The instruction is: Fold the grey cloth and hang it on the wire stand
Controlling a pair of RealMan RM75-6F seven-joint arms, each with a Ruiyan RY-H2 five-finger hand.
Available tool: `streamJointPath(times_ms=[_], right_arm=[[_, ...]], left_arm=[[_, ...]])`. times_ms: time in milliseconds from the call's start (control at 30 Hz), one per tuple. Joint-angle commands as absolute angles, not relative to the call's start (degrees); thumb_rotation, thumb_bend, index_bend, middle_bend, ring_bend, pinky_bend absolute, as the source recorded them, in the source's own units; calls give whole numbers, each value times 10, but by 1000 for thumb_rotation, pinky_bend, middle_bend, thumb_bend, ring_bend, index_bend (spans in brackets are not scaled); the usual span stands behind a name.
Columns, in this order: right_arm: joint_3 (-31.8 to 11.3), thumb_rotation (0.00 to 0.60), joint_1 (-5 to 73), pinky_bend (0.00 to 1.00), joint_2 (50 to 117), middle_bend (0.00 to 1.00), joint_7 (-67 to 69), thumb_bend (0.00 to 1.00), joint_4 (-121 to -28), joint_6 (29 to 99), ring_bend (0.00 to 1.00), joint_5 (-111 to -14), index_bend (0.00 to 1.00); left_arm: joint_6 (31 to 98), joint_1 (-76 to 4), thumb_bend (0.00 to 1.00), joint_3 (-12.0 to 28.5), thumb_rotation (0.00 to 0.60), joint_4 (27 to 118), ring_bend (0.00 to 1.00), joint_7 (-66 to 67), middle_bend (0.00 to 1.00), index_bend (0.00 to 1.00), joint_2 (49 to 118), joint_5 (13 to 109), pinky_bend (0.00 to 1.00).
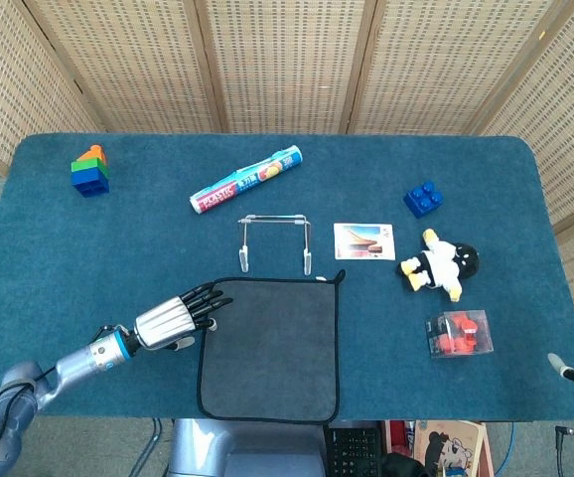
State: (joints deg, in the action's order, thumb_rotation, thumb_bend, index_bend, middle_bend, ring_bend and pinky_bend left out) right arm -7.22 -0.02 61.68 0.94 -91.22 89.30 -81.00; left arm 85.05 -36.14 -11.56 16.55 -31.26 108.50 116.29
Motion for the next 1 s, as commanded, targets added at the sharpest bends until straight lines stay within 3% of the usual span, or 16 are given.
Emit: streamJointPath(times_ms=[33, 633, 1000], right_arm=[[-72, 600, 0, 0, 616, 0, 11, 0, -912, 893, 0, -810, 0], [-73, 600, -3, 0, 612, 0, 25, 0, -911, 895, 0, -811, 0], [-73, 600, -6, 0, 609, 0, 35, 0, -912, 899, 0, -812, 0]], left_arm=[[847, -363, 301, -121, 600, 154, 0, -312, 0, 394, 1096, 1154, 0], [841, -370, 305, -150, 600, 133, 0, -292, 0, 406, 1124, 1132, 0], [841, -370, 474, -163, 600, 129, 0, -275, 0, 415, 1135, 1123, 0]])
